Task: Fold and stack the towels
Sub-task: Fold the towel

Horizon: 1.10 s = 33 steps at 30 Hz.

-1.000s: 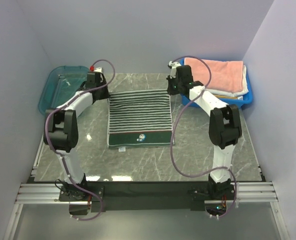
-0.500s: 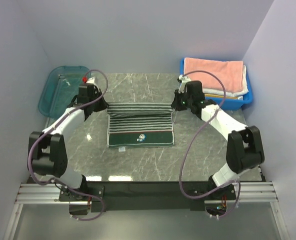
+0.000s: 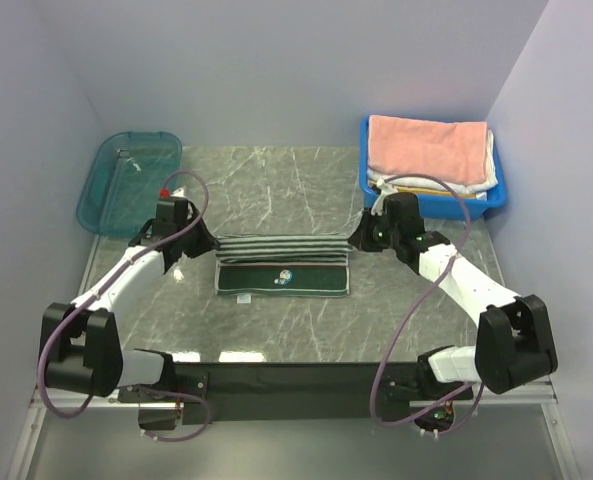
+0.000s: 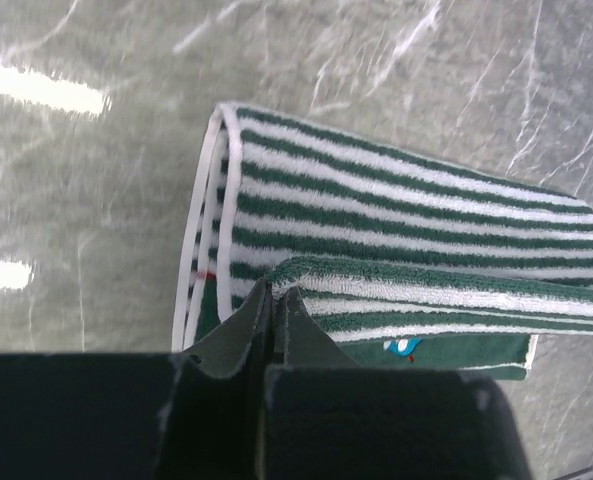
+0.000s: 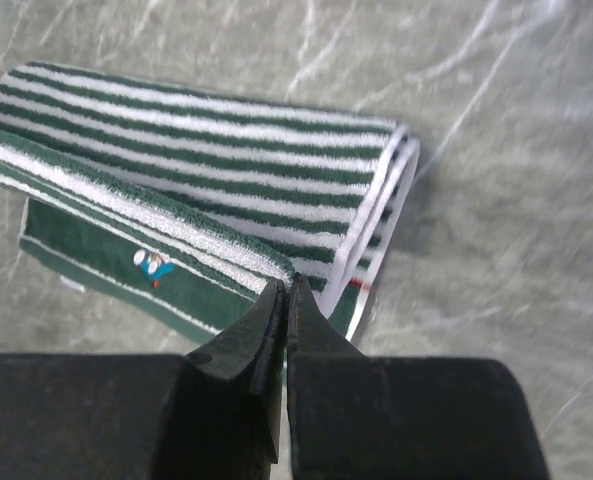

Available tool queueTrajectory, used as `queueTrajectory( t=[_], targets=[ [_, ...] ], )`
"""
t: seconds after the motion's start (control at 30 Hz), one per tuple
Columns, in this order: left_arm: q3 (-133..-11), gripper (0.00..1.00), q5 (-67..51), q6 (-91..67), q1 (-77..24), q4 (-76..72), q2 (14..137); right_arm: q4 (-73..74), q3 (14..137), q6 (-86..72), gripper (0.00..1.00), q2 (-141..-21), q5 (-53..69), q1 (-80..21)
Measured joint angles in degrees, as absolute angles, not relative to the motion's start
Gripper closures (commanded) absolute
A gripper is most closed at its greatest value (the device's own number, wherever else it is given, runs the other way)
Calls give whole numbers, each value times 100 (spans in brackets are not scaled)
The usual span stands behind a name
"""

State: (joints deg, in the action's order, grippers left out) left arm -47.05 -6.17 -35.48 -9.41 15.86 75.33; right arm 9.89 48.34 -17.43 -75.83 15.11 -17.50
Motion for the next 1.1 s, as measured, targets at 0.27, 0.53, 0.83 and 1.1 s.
queueTrajectory(
  t=[0.27,0.53,0.83,1.1],
  targets=[
    [-4560,99,-467,-3800,-965,1669,7592,777,4101,-2316,100,-7467,1826,-1747],
    [-4554,91,-377,-3990,-1057,1675,8224,399,3640,-2685,100,-7961,1885,-1747],
    [-4390,92,-99,-4082,-1221,1597,8221,252,3594,-2808,100,-8068,1881,-1734],
    [-4388,95,45,-4171,-1269,1625,7996,261,3594,-2821,100,-7924,1870,-1734]
  ],
)
